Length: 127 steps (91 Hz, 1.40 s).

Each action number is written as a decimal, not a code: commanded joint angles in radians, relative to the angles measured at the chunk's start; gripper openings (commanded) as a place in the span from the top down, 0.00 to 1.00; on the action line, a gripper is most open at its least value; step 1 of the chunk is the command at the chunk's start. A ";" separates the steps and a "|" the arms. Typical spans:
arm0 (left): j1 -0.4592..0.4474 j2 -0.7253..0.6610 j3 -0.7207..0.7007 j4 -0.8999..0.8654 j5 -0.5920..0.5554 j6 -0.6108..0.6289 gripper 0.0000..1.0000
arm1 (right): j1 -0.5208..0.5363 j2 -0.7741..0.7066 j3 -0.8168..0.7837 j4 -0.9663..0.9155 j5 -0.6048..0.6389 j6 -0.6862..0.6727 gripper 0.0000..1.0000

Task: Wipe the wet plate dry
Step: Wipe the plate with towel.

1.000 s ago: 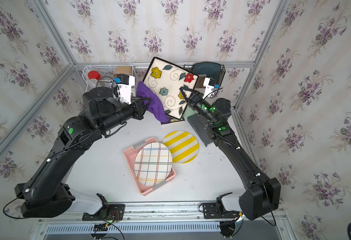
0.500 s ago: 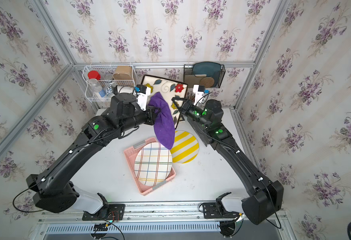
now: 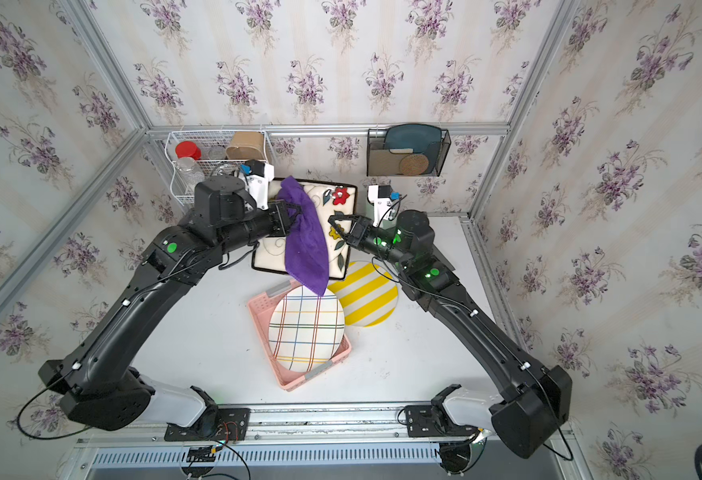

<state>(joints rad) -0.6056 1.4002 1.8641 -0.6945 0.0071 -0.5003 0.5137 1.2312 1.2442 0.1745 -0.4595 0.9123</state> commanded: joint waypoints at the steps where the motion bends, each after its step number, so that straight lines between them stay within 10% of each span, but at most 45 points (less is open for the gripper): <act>1: 0.010 -0.011 0.007 0.017 0.055 0.002 1.00 | 0.035 0.005 0.062 0.176 -0.053 -0.069 1.00; 14: -0.017 0.059 0.016 0.012 0.141 -0.017 1.00 | 0.174 0.054 0.092 0.143 -0.089 -0.141 1.00; 41: 0.009 0.057 0.041 -0.041 0.071 0.000 1.00 | 0.054 -0.021 0.006 0.171 -0.021 -0.087 1.00; 64: -0.067 0.173 0.057 0.075 0.214 -0.045 1.00 | 0.191 0.040 0.034 0.167 -0.073 -0.124 1.00; 85: -0.050 0.137 0.051 0.027 0.125 -0.008 1.00 | -0.021 -0.025 -0.050 0.290 -0.083 0.030 1.00; 109: -0.034 0.197 0.083 -0.036 0.270 0.029 1.00 | 0.086 0.036 0.011 0.313 -0.107 0.019 1.00; 127: -0.008 0.115 0.031 -0.004 0.249 -0.024 1.00 | -0.168 0.003 -0.020 0.432 -0.123 0.204 1.00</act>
<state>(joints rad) -0.6384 1.5635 1.8965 -0.6559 0.2756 -0.4931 0.4656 1.2778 1.2282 0.1028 -0.5514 0.9592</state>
